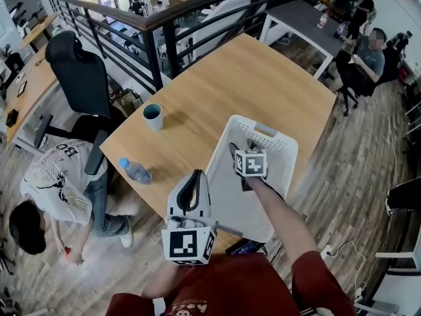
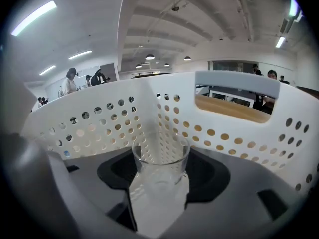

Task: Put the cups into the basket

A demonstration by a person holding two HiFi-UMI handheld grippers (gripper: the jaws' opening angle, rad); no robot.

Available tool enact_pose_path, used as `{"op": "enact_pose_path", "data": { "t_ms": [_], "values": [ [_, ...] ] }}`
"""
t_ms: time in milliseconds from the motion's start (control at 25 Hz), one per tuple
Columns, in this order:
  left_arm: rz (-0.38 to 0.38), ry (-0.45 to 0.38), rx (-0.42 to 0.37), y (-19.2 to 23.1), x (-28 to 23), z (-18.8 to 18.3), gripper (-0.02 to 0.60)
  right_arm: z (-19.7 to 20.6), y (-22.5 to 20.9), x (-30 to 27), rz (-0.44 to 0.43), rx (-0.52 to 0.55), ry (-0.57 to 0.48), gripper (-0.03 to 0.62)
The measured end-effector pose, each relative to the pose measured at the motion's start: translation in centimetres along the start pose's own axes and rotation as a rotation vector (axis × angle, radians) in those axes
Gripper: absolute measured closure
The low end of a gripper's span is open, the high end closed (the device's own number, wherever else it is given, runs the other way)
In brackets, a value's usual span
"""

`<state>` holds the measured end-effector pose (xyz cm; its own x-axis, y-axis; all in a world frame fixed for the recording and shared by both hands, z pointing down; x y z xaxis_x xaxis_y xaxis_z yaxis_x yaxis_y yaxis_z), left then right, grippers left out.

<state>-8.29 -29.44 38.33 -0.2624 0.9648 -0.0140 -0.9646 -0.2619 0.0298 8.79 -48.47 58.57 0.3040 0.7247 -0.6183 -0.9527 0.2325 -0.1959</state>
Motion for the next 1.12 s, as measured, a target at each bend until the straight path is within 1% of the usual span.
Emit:
{"op": "enact_pose_path", "data": {
  "t_ms": [400, 560, 640, 1120],
  "values": [
    [-0.004, 0.003, -0.002, -0.1, -0.3, 0.2, 0.56, 0.9, 0.4, -0.8, 0.011, 0.028, -0.018, 0.31],
    [-0.006, 0.003, -0.007, 0.0, -0.2, 0.0, 0.56, 1.1, 0.3, -1.1, 0.01, 0.019, -0.036, 0.31],
    [-0.008, 0.003, -0.007, 0.0, -0.3, 0.0, 0.56, 1.1, 0.5, -1.2, 0.009, 0.035, -0.042, 0.31],
    [-0.008, 0.0, -0.014, -0.2, -0.5, 0.1, 0.56, 1.5, 0.9, -0.9, 0.024, 0.073, -0.04, 0.31]
  ]
}}
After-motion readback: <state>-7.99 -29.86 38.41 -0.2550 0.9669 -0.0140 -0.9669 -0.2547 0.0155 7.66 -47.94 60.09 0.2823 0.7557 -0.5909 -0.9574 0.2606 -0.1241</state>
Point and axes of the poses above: the fingertips, and each gripper's own axes: x backward along the fingers, y to its left, z out of its underside, the point moved 5 cm from there along x, backward along the fingers, and after that the axes turned 9 degrees about -x, right-handed, at the moved point
